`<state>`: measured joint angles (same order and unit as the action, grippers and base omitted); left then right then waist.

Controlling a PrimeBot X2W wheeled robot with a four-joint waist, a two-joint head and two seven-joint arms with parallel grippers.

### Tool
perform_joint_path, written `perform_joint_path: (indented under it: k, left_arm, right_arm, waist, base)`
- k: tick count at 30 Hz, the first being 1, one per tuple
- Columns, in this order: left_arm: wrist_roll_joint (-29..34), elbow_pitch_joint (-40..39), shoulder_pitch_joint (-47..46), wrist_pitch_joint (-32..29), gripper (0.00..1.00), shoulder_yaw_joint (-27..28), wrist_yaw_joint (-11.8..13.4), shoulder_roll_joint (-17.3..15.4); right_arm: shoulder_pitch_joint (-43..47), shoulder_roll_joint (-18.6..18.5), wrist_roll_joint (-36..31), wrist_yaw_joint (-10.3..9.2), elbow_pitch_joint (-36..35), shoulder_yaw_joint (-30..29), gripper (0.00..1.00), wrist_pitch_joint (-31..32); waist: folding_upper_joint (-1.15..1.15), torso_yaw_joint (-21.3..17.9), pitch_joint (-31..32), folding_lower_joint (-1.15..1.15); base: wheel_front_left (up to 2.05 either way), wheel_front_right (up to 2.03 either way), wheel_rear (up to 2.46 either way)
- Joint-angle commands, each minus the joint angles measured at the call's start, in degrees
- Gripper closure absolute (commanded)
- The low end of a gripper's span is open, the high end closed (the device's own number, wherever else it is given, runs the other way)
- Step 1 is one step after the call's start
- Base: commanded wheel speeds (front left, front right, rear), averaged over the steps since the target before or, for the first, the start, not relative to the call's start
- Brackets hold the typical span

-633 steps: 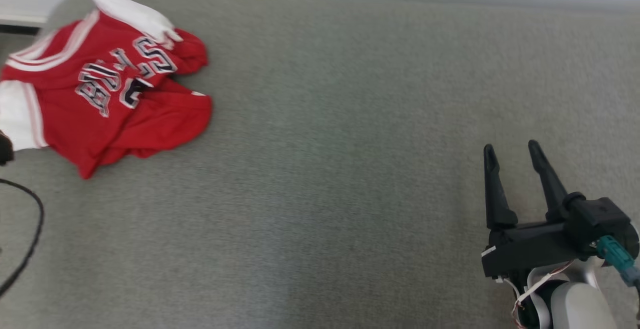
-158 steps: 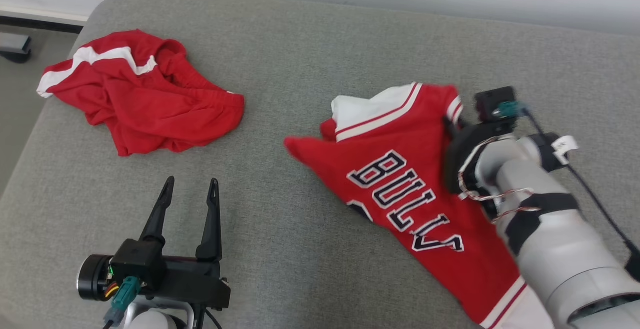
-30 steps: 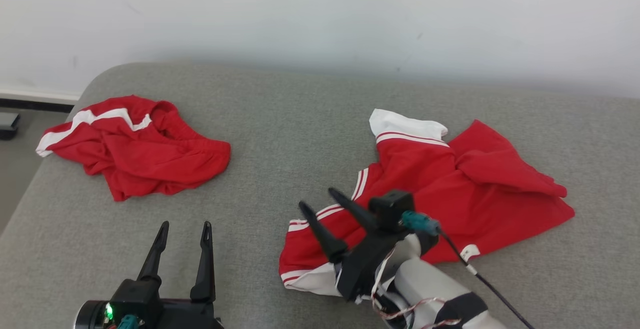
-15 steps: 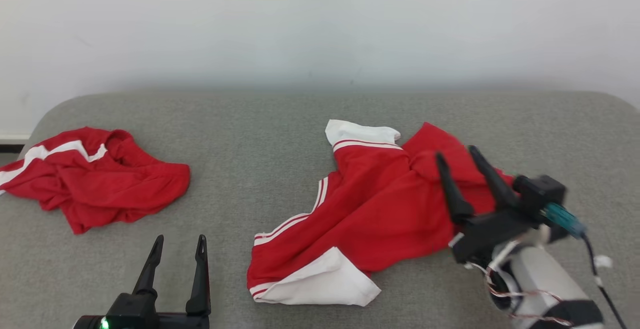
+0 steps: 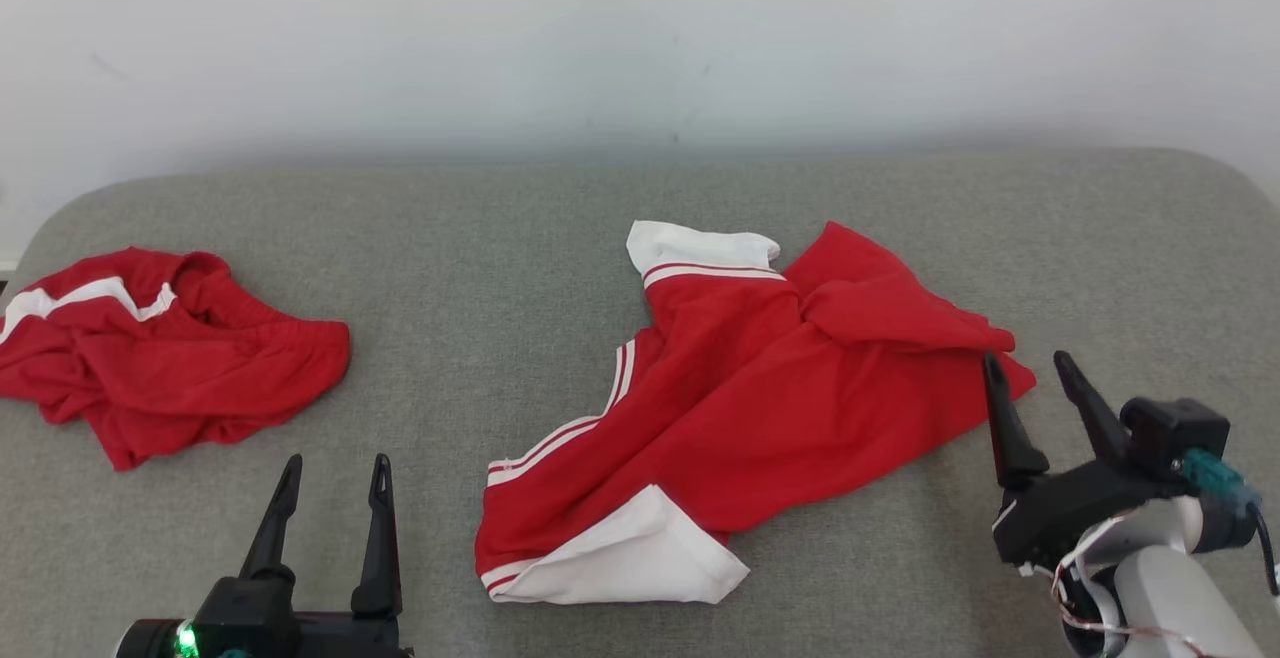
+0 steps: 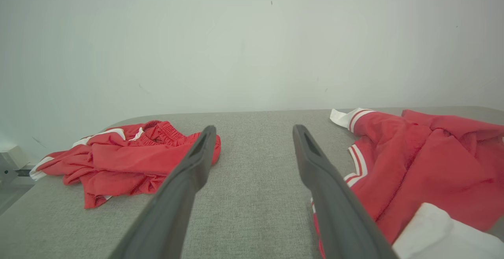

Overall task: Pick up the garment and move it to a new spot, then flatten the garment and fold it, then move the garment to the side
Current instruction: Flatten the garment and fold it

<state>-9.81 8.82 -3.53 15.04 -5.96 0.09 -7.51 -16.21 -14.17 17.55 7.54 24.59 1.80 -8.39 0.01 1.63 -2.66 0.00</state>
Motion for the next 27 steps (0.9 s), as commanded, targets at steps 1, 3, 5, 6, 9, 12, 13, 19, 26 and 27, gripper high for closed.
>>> perform_joint_path:
  k: [1,3,5,6,9,12,13,19,26,27]
  left_arm:
    - [0.5,-0.2,-0.6,0.2,0.0,0.1,0.4,-0.4]
    - [0.6,0.0,-1.1,0.2,0.0,0.2,0.4,-0.8]
    - [0.7,0.2,-1.4,0.2,0.0,0.2,0.5,-1.0]
    - [0.6,0.3,-1.5,0.2,0.0,0.2,0.5,-1.1]
    - [0.4,0.3,-2.0,0.2,0.0,0.1,0.6,-1.2]
    - [0.2,0.2,-2.6,0.2,0.0,-0.1,0.5,-1.2]
    - [0.2,0.2,-2.7,0.2,0.0,-0.2,0.5,-1.1]
    - [-0.2,0.2,-3.7,0.2,0.0,-0.4,0.4,-1.3]
    - [-0.6,0.4,-3.4,0.2,0.0,-0.1,0.9,-1.6]
    - [-0.6,0.4,-3.2,0.2,0.0,-0.2,0.8,-1.6]
  right_arm:
    - [-1.8,-0.1,-0.6,-0.07,1.0,-0.6,0.0,0.5]
    - [-3.4,-0.6,-1.8,-0.07,3.9,-0.8,0.0,1.9]
    - [-5.3,-1.0,-2.3,-0.07,7.4,-1.2,0.0,3.2]
    - [-6.3,-1.2,-2.6,-0.07,9.0,-1.2,0.0,3.4]
    - [-9.2,-2.0,-3.4,-0.07,14.6,-2.1,0.0,4.0]
    - [-11.6,-2.6,-3.7,-0.07,20.4,-3.5,0.0,4.1]
    - [-12.3,-2.8,-3.7,-0.07,22.4,-4.0,0.0,3.8]
    - [-15.8,-3.0,-4.3,-0.08,32.5,-6.7,0.0,2.4]
    - [-18.2,-0.9,-3.7,-0.08,38.6,-6.1,1.0,-0.2]
    - [-18.5,-1.0,-3.3,-0.08,38.6,-6.0,1.0,-1.5]
  waist:
    - [-0.01,0.9,-1.0,0.0]
    - [-0.01,1.5,-1.6,0.0]
    - [-0.01,2.1,-2.1,0.0]
    - [-0.01,2.5,-2.3,0.0]
    - [-0.01,3.5,-3.0,0.0]
    - [-0.01,4.4,-3.8,0.0]
    - [-0.01,4.7,-4.1,0.0]
    - [-0.01,6.0,-5.7,0.0]
    - [-0.01,5.5,-5.8,0.0]
    - [-0.01,5.4,-5.5,0.0]
  base:
    - [0.0,0.0,0.0]
    - [0.0,0.0,0.0]
    - [0.0,0.0,0.0]
    - [0.0,0.0,0.0]
    - [0.0,0.0,0.0]
    - [0.0,0.0,0.0]
    - [0.0,0.0,0.0]
    - [0.0,0.0,0.0]
    - [0.0,0.0,0.0]
    - [0.0,0.0,0.0]
